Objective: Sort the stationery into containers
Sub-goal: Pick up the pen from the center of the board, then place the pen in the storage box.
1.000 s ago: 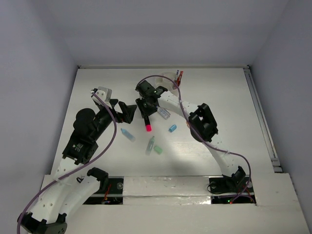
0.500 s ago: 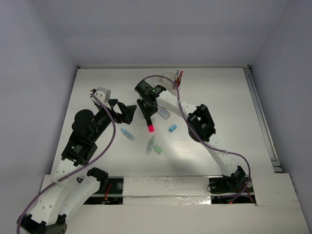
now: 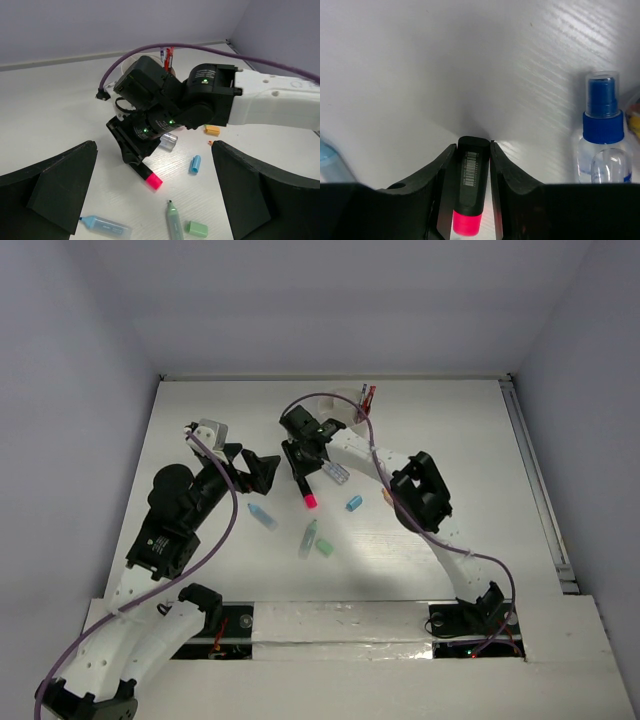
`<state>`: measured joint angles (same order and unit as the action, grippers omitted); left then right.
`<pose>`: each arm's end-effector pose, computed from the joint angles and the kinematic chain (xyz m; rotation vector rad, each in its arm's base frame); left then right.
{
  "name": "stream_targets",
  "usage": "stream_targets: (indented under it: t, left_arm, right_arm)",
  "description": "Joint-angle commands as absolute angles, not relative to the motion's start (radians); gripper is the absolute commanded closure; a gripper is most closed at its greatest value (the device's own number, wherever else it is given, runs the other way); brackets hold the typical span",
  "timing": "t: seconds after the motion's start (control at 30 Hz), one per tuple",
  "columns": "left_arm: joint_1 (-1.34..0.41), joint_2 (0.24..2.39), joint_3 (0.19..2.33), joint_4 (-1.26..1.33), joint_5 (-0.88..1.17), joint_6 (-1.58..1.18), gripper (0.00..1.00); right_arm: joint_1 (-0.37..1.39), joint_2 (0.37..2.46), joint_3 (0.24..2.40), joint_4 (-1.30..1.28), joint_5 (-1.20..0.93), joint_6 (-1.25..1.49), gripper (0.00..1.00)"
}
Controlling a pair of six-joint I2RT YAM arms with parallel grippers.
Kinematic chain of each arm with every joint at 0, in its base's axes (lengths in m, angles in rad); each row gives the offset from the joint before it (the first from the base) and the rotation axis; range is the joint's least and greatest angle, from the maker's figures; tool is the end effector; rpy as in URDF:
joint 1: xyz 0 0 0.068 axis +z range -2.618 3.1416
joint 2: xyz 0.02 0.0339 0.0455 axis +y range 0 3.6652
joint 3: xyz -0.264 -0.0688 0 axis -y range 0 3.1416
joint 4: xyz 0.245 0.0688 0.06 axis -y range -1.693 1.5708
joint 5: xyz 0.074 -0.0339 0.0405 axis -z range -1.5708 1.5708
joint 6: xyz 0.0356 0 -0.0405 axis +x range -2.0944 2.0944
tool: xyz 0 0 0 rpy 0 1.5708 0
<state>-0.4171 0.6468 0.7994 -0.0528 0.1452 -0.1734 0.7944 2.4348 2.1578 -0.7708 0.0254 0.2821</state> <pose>0.1360 -0.0659 0.3800 0.3009 1.4688 -0.5846 0.3703 0.3758 0.1807 -0.6652 2.5754 0.3359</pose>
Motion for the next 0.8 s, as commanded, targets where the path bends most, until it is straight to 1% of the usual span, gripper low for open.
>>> stream_targets:
  t: [0.0,0.2,0.37,0.4,0.53,0.63,0.67,0.77]
  left_arm:
    - [-0.413,0.650,0.831,-0.021,0.147,-0.176,0.01]
    - [-0.413,0.658,0.833,-0.021,0.147,-0.175,0.01]
    - [-0.413,0.670,0.833,-0.020,0.149,-0.175,0.01]
    - [-0.413,0.678,0.831,-0.021,0.152,-0.175,0.01]
    - [-0.413,0.692,0.831,-0.020,0.153,-0.175,0.01]
    - [-0.413,0.701,0.831,-0.018,0.149,-0.173,0.01]
    - [-0.413,0.703,0.831,-0.018,0.147,-0.173,0.01]
    - [-0.413,0.712,0.831,-0.018,0.141,-0.170,0.01]
  right_arm:
    - [0.805,2.255,2.086,-0.495,0.038,0.295,1.00]
    - [0.782,2.071,1.923,-0.266,0.127,0.304,1.00]
    - [0.709,1.968,1.797,-0.080,0.250,0.272,1.00]
    - [0.697,1.942,1.770,0.023,0.276,0.259,1.00]
    - [0.629,1.924,1.659,0.253,0.389,0.206,1.00]
    - [0.598,1.937,1.635,0.405,0.455,0.143,1.00]
    - [0.598,1.953,1.615,0.496,0.472,0.091,1.00]
    - [0.598,1.982,1.583,0.636,0.535,-0.029,1.00]
